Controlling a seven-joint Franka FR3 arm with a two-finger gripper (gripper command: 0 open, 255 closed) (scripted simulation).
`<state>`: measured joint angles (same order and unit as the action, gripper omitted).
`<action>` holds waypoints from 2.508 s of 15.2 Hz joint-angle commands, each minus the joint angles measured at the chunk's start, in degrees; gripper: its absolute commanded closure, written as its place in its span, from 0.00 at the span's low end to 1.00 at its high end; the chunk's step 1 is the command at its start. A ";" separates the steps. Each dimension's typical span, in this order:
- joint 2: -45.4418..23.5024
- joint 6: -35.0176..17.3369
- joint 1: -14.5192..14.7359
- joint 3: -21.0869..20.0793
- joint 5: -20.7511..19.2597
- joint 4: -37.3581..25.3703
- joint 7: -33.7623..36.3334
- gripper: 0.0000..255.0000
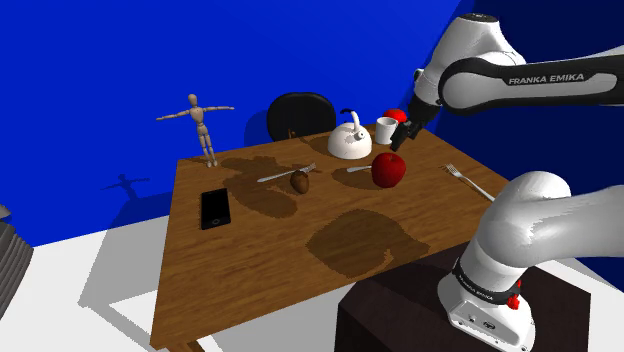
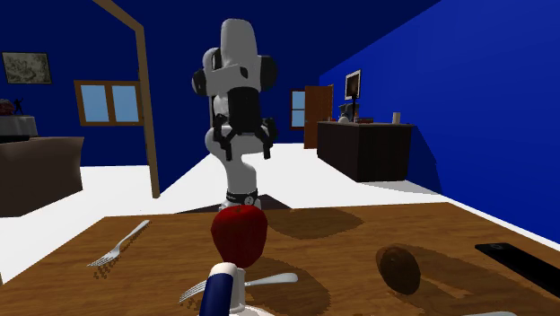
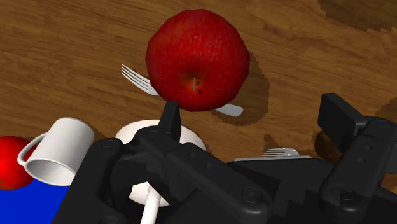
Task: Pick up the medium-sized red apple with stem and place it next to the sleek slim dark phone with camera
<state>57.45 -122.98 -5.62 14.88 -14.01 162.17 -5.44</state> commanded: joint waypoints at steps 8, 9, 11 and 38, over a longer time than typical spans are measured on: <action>-10.73 -22.98 -1.97 9.63 -4.93 5.69 -4.95 0.00; -11.83 -24.24 -1.82 9.90 -5.05 5.85 -4.92 0.00; -14.12 -26.80 -1.50 10.45 -5.25 6.10 -4.85 0.00; -10.13 -19.00 -0.79 8.64 -3.70 2.17 -4.62 1.00</action>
<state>46.56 -143.25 -6.37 23.67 -17.87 164.85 -9.91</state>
